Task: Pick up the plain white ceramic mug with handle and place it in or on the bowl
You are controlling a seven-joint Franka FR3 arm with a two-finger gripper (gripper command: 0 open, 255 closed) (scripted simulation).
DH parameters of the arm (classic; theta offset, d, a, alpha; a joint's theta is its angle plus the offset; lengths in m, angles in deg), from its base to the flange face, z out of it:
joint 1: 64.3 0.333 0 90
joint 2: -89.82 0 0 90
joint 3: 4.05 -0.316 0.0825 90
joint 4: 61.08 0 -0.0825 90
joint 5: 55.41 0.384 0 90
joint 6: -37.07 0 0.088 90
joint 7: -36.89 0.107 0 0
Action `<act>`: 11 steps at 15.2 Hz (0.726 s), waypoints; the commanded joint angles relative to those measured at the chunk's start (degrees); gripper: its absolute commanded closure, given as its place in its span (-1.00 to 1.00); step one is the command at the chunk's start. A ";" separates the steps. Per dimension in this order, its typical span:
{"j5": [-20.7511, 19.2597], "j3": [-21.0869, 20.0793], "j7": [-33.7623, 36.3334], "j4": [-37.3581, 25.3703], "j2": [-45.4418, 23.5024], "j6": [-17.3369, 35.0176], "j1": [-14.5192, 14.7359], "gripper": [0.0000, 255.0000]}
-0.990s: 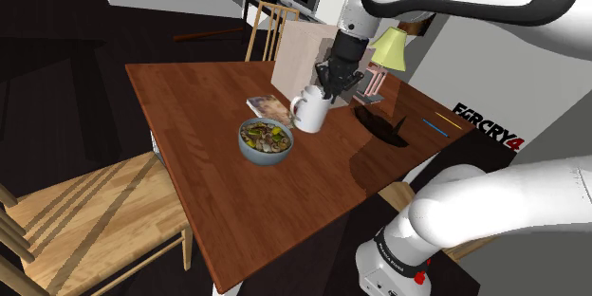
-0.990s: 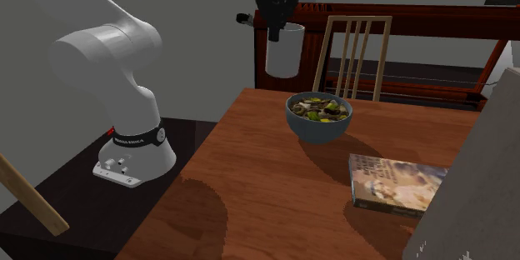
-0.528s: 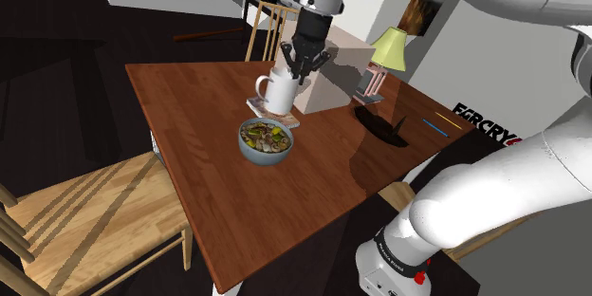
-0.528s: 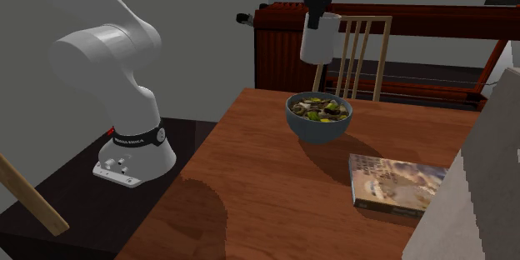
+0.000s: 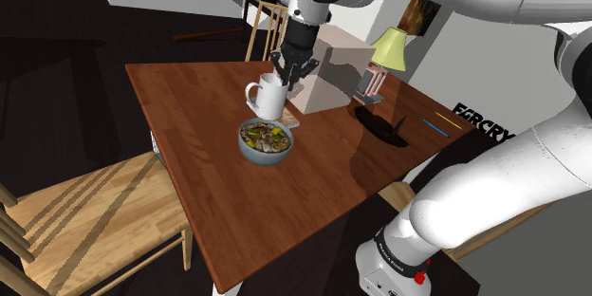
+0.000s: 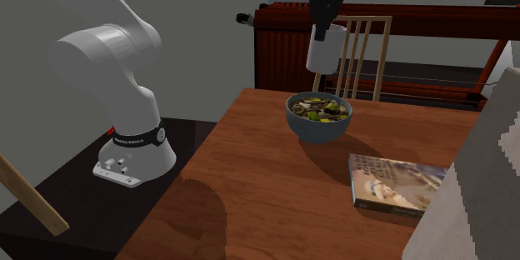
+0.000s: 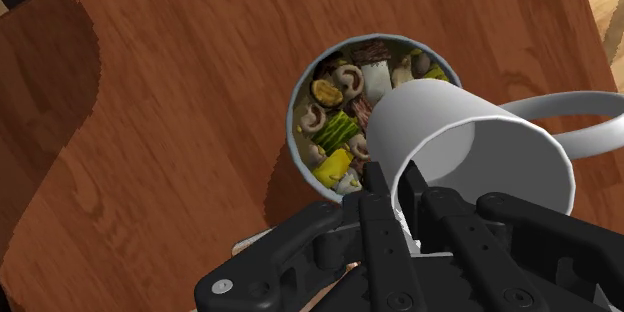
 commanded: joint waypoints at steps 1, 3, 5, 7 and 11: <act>0.04 -0.10 -0.03 1.49 -0.11 1.63 0.05 1.00; 0.07 -0.17 -0.08 2.85 -0.30 3.18 0.07 1.00; 0.10 -0.25 -0.13 4.17 -0.54 4.73 0.10 1.00; 0.11 -0.34 -0.17 5.44 -0.83 6.29 0.12 1.00; 0.12 -0.51 -0.22 7.83 -1.58 9.42 0.17 1.00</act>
